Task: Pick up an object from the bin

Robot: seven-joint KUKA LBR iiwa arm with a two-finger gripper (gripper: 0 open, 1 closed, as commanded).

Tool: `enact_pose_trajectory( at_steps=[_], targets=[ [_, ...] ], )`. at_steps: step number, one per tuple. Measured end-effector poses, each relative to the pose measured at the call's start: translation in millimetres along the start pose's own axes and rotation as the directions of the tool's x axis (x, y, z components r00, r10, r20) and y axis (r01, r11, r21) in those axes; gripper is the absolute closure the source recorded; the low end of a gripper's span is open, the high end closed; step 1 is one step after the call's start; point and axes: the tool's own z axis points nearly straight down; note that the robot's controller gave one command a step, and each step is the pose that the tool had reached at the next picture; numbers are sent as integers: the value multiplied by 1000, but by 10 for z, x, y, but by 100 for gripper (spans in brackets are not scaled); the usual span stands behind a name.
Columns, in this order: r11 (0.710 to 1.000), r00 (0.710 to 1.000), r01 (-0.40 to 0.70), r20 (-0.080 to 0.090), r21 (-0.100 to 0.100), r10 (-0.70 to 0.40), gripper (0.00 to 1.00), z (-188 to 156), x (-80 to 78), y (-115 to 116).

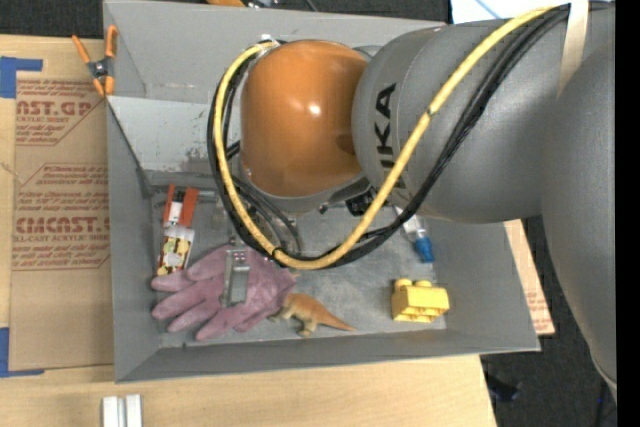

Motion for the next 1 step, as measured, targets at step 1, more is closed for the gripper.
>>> enact_pose_trajectory(
  at_steps=[1],
  targets=[
    [1000, 1000, 0, 0, 0, 0, 0, 0, 0, 0]
  ],
)
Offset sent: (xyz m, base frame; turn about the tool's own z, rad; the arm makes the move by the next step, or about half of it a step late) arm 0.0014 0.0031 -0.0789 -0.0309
